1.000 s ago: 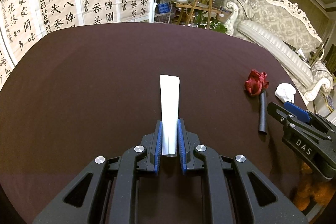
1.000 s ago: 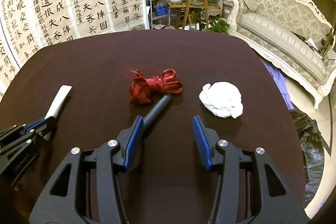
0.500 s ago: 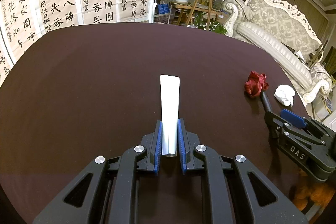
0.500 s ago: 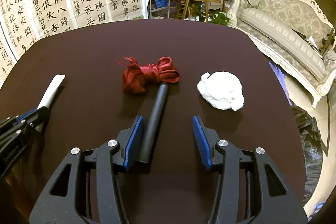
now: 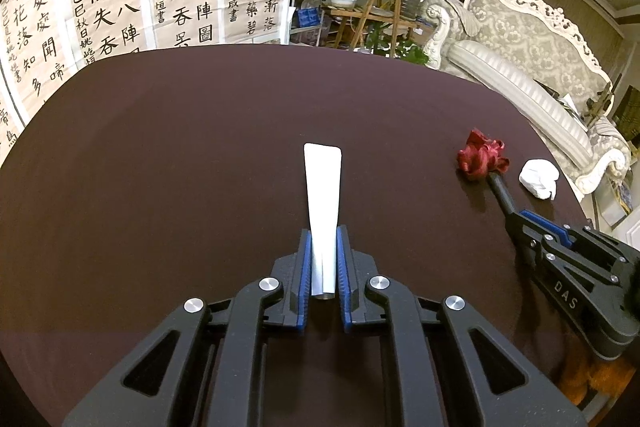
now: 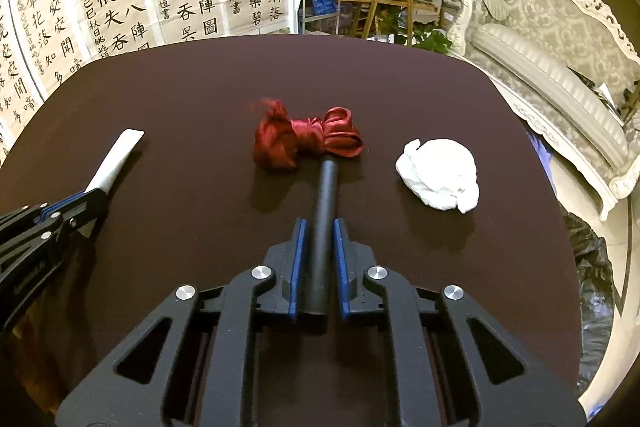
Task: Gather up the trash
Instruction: 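Grasp the black pen with the right tool while the left tool holds the white tube, then carry the white tube and black pen over the black bin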
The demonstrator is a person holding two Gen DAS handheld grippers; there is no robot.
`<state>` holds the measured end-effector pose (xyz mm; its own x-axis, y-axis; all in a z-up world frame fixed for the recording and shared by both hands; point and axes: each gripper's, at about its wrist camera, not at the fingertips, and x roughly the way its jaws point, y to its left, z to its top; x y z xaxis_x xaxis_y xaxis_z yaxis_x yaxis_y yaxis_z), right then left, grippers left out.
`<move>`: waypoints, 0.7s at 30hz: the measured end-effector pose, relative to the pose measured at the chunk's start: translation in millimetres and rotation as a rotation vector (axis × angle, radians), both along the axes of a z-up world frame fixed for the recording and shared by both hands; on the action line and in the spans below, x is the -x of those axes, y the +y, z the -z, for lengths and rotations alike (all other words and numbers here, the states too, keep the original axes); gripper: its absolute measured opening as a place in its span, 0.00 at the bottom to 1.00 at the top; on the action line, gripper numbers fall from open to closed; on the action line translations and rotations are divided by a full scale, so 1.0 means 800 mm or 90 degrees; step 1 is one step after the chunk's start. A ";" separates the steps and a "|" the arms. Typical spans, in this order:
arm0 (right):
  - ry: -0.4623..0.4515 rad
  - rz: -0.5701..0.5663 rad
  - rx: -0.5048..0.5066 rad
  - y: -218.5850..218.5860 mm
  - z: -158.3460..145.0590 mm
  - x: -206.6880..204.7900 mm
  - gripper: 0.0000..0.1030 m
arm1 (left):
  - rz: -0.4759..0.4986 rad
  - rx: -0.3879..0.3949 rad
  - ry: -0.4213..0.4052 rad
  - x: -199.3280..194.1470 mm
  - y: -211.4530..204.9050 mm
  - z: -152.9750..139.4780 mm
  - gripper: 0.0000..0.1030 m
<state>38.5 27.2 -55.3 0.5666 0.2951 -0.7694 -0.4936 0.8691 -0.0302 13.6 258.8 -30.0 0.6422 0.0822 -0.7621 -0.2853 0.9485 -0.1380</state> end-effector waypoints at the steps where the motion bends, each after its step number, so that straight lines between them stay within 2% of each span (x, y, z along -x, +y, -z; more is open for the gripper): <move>1: 0.000 0.000 -0.001 -0.002 0.000 0.002 0.12 | 0.001 0.000 -0.002 0.001 -0.001 0.000 0.12; 11: -0.011 0.015 -0.020 -0.035 -0.005 0.028 0.12 | 0.013 0.003 -0.018 0.012 -0.017 -0.003 0.11; 21: -0.055 0.069 -0.046 -0.105 -0.027 0.046 0.12 | 0.074 -0.002 -0.049 0.019 -0.083 -0.021 0.11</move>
<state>1.9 -56.8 -34.0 0.6608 0.2813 -0.6959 -0.3954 0.9185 -0.0042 -1.6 192.4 -13.3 0.7041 0.0059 -0.7101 -0.1618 0.9750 -0.1524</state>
